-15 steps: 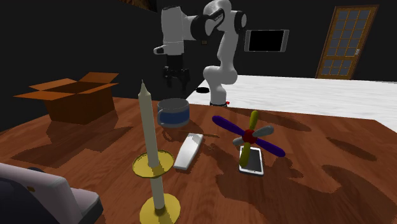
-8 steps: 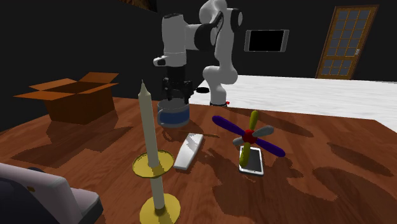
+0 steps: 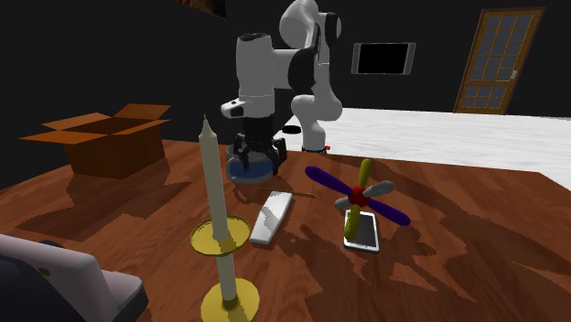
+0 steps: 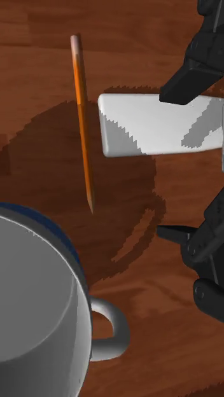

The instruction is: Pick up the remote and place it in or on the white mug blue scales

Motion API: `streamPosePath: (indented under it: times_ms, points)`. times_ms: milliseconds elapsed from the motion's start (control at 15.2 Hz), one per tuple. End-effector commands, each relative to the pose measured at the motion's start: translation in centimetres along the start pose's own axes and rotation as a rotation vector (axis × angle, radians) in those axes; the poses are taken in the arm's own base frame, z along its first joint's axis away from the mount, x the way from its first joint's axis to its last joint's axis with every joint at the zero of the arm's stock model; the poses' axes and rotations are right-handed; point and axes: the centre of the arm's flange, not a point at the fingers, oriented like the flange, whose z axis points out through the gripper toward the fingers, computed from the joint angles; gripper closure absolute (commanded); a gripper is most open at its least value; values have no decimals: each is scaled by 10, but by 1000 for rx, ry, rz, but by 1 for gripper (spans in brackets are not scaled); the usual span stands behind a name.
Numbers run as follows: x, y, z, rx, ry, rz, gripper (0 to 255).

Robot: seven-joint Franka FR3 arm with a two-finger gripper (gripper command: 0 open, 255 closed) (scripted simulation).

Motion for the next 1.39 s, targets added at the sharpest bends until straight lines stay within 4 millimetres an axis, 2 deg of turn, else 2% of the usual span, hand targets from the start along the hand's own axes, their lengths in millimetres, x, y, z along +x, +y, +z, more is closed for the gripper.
streamPosePath:
  times_ms: [0, 396, 924, 1320]
  points:
    - [17, -14, 11, 1, 3, -34, 0]
    - [69, -65, 40, 0, 12, -133, 0]
    - [72, -67, 81, 0, 12, -137, 0]
    - [72, -67, 81, 0, 12, -137, 0]
